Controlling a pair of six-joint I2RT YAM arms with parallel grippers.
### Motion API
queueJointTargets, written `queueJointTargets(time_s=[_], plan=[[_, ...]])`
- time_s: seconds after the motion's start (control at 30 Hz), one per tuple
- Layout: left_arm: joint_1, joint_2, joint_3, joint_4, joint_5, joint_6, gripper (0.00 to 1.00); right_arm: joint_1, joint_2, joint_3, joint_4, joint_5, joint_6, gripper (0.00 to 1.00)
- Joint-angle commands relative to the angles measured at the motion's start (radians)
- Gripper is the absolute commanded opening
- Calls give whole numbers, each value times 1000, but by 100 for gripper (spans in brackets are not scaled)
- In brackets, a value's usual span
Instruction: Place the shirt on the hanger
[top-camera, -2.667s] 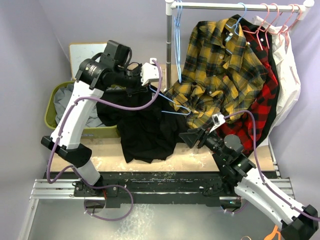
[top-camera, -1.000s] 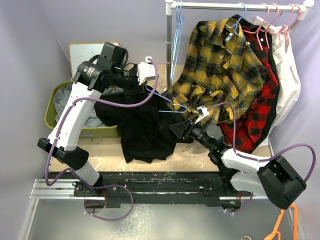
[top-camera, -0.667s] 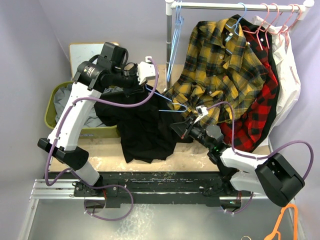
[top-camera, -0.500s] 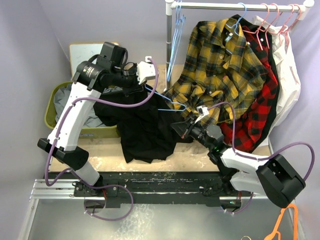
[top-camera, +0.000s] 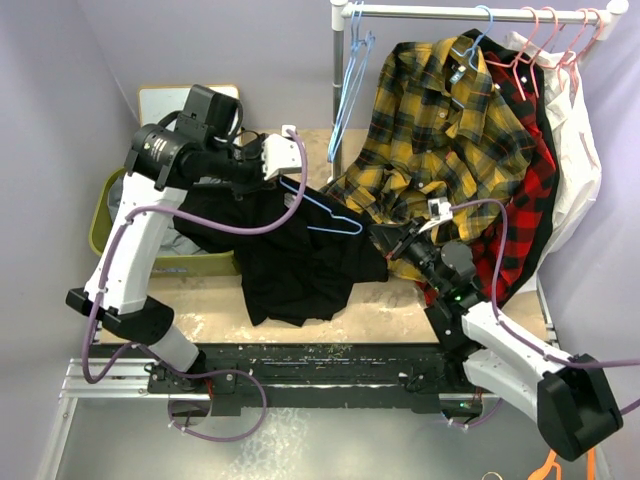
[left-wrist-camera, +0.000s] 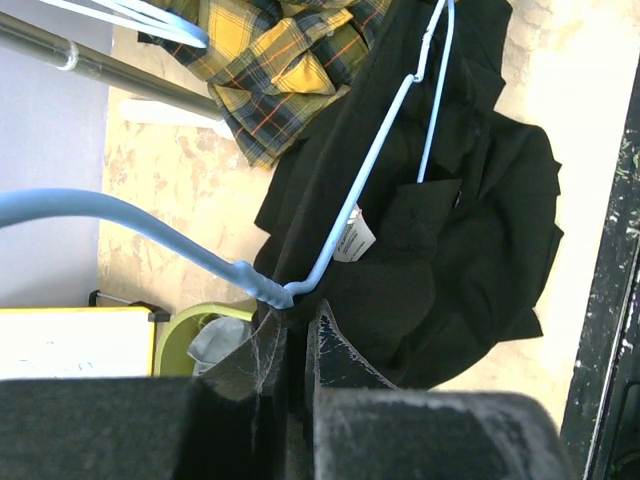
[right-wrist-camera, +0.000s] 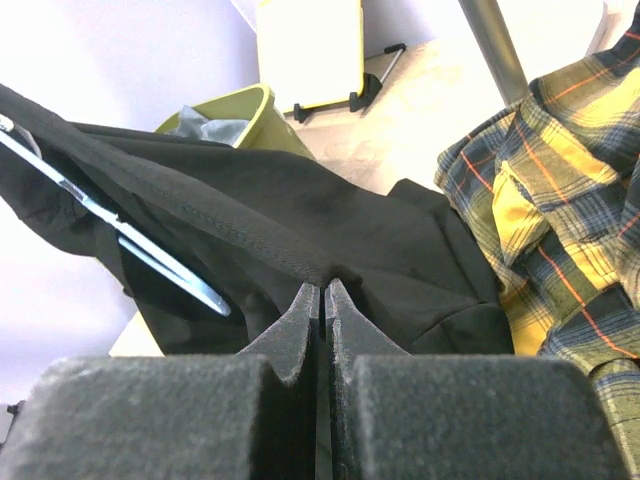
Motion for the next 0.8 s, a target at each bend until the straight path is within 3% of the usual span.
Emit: queueJointTargets(time_s=[0.0, 0.23, 0.5, 0.63, 0.77], plan=[[7, -60, -63, 31, -70, 56, 0, -21, -53, 71, -119, 20, -75, 0], [6, -66, -264, 261, -279, 19, 0, -22, -134, 189, -362, -36, -95, 0], [1, -35, -275, 373, -333, -13, 0, -22, -148, 278, -559, -144, -148, 0], [-3, -35, -276, 388, -303, -40, 0, -21, -82, 291, -511, -251, -115, 0], [-3, -44, -281, 372, -188, -81, 0, 8, -2, 307, -343, -303, -25, 0]])
